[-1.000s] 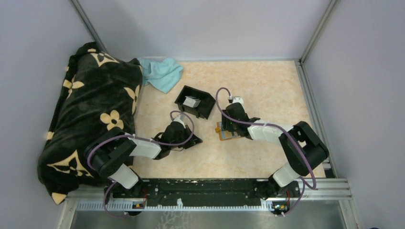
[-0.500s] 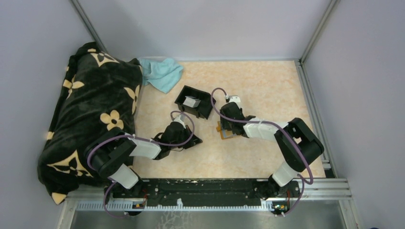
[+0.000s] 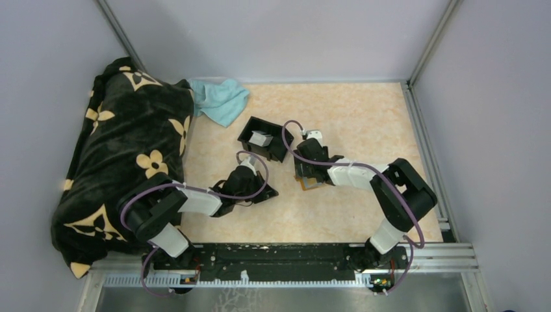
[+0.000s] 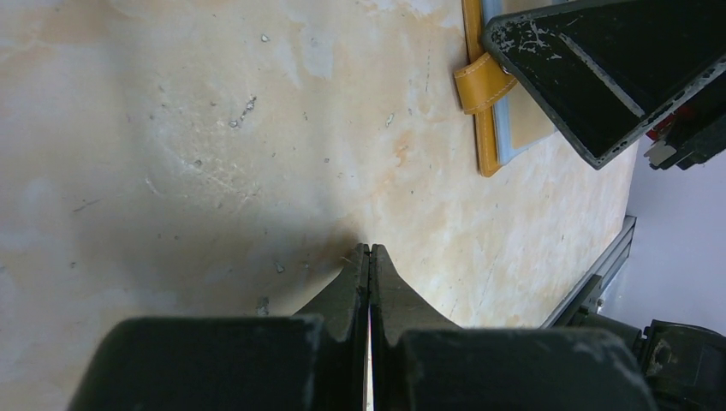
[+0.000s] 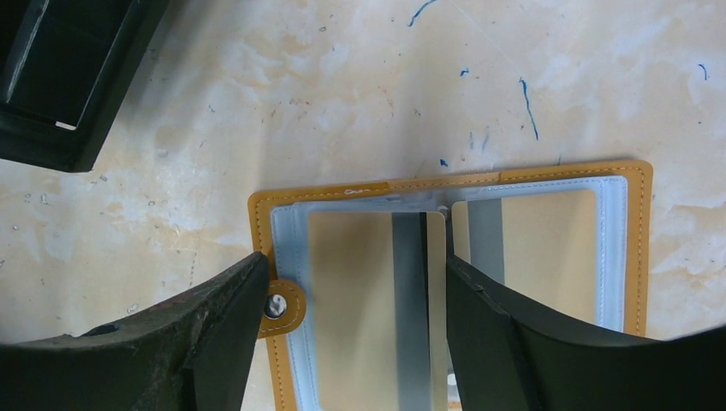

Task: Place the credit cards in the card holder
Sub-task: Insert the credit card into the card holder, then close the card holder at the center of the board.

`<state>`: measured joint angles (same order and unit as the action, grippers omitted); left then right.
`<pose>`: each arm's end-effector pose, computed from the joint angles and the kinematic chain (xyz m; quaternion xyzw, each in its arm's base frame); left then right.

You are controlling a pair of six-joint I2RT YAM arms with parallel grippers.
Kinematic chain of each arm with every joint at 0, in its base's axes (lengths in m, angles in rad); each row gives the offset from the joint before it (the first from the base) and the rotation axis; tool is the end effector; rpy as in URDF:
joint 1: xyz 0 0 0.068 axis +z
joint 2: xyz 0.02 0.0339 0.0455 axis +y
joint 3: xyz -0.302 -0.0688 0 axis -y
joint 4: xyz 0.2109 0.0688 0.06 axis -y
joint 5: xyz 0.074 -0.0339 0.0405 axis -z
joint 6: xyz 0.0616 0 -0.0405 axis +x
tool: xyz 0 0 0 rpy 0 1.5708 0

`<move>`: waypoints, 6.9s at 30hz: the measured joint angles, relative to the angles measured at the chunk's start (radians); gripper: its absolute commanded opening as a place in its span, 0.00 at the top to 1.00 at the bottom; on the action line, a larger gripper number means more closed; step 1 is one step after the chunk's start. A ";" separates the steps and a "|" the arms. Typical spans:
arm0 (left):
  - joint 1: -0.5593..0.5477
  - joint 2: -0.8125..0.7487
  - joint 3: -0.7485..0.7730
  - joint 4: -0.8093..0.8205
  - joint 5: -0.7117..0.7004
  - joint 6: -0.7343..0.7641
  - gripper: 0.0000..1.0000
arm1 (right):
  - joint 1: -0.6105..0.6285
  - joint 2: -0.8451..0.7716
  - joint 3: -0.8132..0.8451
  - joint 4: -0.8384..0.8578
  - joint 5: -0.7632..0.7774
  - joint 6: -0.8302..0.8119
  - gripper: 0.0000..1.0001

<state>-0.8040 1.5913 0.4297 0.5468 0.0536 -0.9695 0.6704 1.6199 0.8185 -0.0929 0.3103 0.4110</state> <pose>0.1890 -0.2009 0.1677 -0.0611 0.8856 -0.3714 0.2721 0.2528 0.1764 0.2019 -0.0697 0.9308 0.0438 0.3561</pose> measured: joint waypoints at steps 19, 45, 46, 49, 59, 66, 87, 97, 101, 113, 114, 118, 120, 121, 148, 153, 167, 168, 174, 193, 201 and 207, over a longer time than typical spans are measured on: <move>-0.021 0.036 0.031 0.005 0.002 -0.003 1.00 | 0.030 0.097 0.067 0.048 0.079 0.005 0.48; -0.032 0.031 0.055 -0.040 -0.019 -0.005 1.00 | 0.040 -0.014 0.011 -0.052 0.089 0.016 0.25; -0.032 0.031 0.058 -0.045 -0.019 -0.005 1.00 | 0.040 -0.016 0.011 -0.053 0.088 0.016 0.24; -0.032 0.029 0.064 -0.058 -0.019 -0.005 1.00 | 0.040 -0.035 0.011 -0.063 0.083 0.016 0.20; -0.038 0.031 0.121 -0.139 -0.020 0.021 0.98 | -0.040 -0.300 -0.008 -0.068 0.087 0.036 0.18; -0.056 0.101 0.243 -0.221 -0.010 0.068 0.97 | -0.267 -0.409 -0.185 -0.046 0.066 0.118 0.17; -0.095 0.273 0.476 -0.292 -0.005 0.068 0.97 | -0.476 -0.381 -0.434 0.280 -0.189 0.274 0.16; -0.098 0.296 0.529 -0.341 -0.033 0.058 0.97 | -0.486 -0.374 -0.472 0.372 -0.233 0.332 0.19; -0.098 0.301 0.540 -0.354 -0.044 0.053 0.97 | -0.488 -0.375 -0.495 0.417 -0.263 0.351 0.20; -0.098 0.305 0.550 -0.367 -0.058 0.045 0.96 | -0.490 -0.411 -0.540 0.457 -0.341 0.372 0.23; -0.098 0.305 0.551 -0.368 -0.058 0.044 0.96 | -0.490 -0.421 -0.551 0.462 -0.345 0.373 0.23; -0.098 0.305 0.552 -0.371 -0.062 0.043 0.96 | -0.491 -0.450 -0.579 0.475 -0.362 0.377 0.27; -0.098 0.305 0.552 -0.371 -0.063 0.042 0.96 | -0.491 -0.458 -0.590 0.484 -0.372 0.379 0.30; -0.098 0.305 0.552 -0.371 -0.063 0.042 0.96 | -0.491 -0.462 -0.596 0.489 -0.380 0.381 0.31; -0.098 0.285 0.484 -0.298 -0.088 0.027 0.96 | -0.439 -0.631 -0.618 0.415 -0.525 0.431 0.38; -0.098 0.284 0.476 -0.286 -0.088 0.023 0.96 | -0.373 -0.622 -0.580 0.412 -0.514 0.429 0.38; -0.098 0.276 0.452 -0.258 -0.088 0.018 0.96 | -0.233 -0.480 -0.521 0.448 -0.465 0.428 0.38; -0.098 0.275 0.451 -0.258 -0.088 0.016 0.95 | -0.229 -0.464 -0.521 0.458 -0.464 0.428 0.39; -0.098 0.273 0.447 -0.257 -0.091 0.010 0.88 | -0.221 -0.394 -0.523 0.521 -0.461 0.432 0.41; -0.101 0.262 0.436 -0.258 -0.181 -0.129 0.70 | -0.221 -0.226 -0.531 0.708 -0.416 0.498 0.62; -0.104 0.238 0.400 -0.247 -0.253 -0.215 0.71 | -0.217 -0.187 -0.529 0.748 -0.414 0.513 0.63; -0.104 0.188 0.344 -0.253 -0.298 -0.231 0.73 | -0.187 -0.266 -0.521 0.636 -0.374 0.480 0.47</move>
<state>-0.9081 1.7790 0.7734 0.2935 -0.2440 -1.2007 0.4831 1.3537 0.2977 0.5434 -0.0639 0.8913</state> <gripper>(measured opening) 0.275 0.439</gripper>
